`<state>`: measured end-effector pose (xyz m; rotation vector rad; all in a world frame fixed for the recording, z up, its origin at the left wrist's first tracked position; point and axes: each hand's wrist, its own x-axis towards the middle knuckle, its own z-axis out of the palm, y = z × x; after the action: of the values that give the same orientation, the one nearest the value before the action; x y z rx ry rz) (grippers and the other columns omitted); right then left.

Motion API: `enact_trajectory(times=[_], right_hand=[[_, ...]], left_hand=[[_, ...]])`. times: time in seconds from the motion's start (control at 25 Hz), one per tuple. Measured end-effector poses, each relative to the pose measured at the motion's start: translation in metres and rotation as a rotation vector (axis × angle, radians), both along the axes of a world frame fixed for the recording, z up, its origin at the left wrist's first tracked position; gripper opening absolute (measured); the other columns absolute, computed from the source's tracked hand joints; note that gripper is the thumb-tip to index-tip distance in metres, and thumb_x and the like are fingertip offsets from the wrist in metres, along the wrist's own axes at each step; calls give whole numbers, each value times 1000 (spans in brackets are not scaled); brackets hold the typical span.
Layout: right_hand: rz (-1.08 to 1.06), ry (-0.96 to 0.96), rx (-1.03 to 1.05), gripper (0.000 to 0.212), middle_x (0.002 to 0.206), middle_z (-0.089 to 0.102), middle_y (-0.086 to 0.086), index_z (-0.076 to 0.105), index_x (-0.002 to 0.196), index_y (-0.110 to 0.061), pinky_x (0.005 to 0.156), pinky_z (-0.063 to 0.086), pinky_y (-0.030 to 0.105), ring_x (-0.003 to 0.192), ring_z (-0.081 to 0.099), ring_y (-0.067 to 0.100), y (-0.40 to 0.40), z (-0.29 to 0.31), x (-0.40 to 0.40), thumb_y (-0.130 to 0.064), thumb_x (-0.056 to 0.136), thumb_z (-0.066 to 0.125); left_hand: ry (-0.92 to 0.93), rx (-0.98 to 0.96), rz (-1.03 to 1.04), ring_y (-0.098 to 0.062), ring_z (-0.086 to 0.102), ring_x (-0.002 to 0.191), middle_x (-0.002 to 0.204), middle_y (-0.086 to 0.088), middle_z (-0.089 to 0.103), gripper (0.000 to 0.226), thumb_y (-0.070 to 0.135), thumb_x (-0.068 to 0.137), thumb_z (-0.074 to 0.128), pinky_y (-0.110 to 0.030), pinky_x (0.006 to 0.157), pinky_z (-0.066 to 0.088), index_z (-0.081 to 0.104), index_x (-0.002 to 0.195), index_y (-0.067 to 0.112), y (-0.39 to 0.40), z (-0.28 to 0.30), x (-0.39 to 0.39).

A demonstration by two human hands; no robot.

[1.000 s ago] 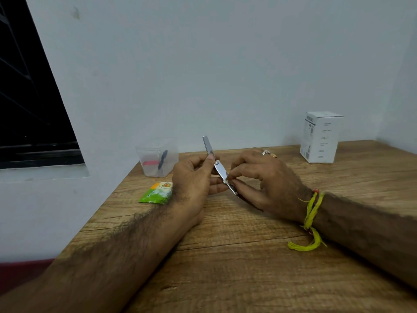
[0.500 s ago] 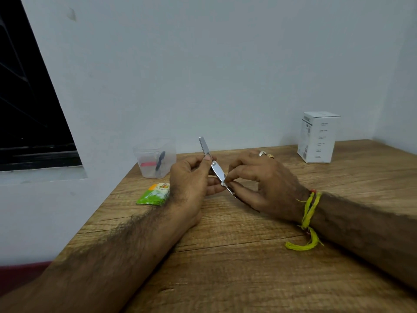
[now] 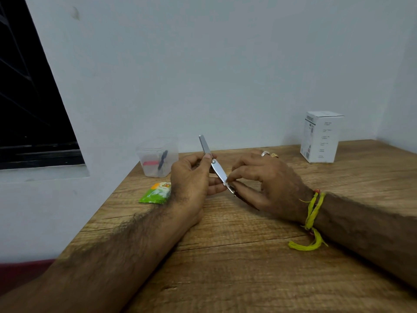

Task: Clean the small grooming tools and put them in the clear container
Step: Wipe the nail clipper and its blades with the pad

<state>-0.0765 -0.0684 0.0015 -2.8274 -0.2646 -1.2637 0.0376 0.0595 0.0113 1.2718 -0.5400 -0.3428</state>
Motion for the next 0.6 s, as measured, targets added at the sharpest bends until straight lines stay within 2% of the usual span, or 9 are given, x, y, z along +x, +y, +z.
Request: enact_trajectory(times=[0.36,0.6], right_hand=[[35,69,19,9,94,68,-5,76,91,-18,69,49,40,80,63,18,-1,-1,-1,-23,87,70],[61,141,61,15,100,64,-7,74,96,-21,71,52,41,86,62,15,1,-1,-3,-29,90,64]], left_hand=[[4,6,25,-26,73,57,99,-22,72,17,15,102,57,-32,49,60,70,102,4,-1,0,1],[2,-14,64,-28,73,57,96,-18,71,20,14,103,56,-31,49,59,70,108,1,0,0,3]])
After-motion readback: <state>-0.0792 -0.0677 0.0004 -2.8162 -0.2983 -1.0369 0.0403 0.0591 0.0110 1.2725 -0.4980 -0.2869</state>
